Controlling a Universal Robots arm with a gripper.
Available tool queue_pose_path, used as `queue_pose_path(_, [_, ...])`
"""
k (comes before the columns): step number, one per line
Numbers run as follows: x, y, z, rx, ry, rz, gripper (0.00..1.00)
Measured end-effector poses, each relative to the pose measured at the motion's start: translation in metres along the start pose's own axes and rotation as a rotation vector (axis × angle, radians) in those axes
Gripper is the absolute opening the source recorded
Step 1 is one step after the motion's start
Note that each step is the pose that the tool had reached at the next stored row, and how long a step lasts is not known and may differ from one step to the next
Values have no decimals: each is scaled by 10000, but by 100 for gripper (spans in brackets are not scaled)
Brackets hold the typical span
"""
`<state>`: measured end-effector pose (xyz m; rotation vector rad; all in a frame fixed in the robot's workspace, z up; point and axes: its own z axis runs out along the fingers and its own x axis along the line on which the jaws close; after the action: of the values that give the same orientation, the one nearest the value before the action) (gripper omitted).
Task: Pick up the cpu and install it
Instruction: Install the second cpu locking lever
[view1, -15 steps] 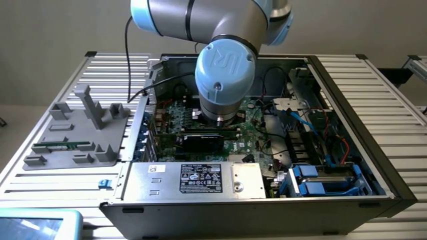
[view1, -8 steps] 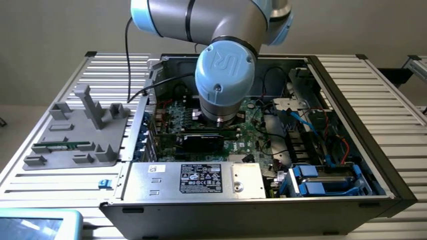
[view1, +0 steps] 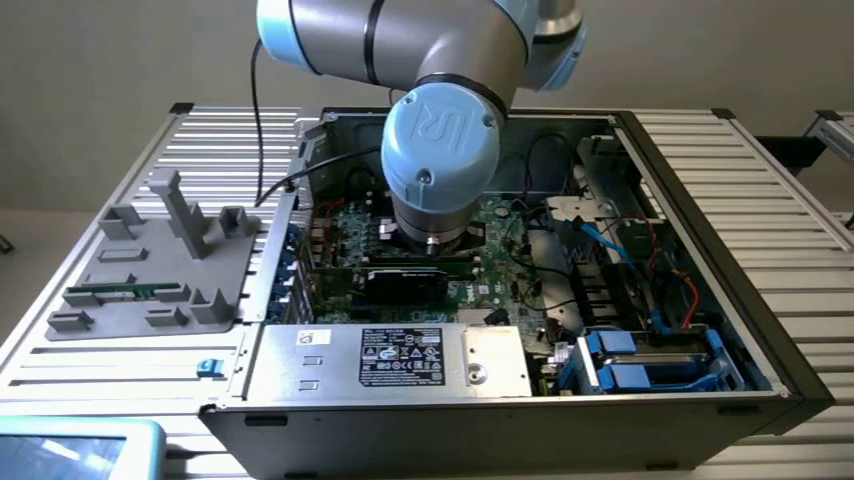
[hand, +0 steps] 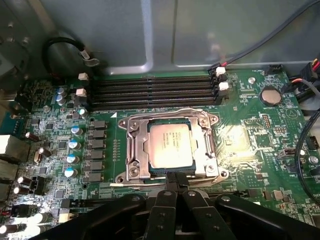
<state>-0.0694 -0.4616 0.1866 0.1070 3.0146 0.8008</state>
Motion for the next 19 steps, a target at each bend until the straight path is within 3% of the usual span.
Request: queue_pose_path(19, [29,6,57,-30,-12,-4,9])
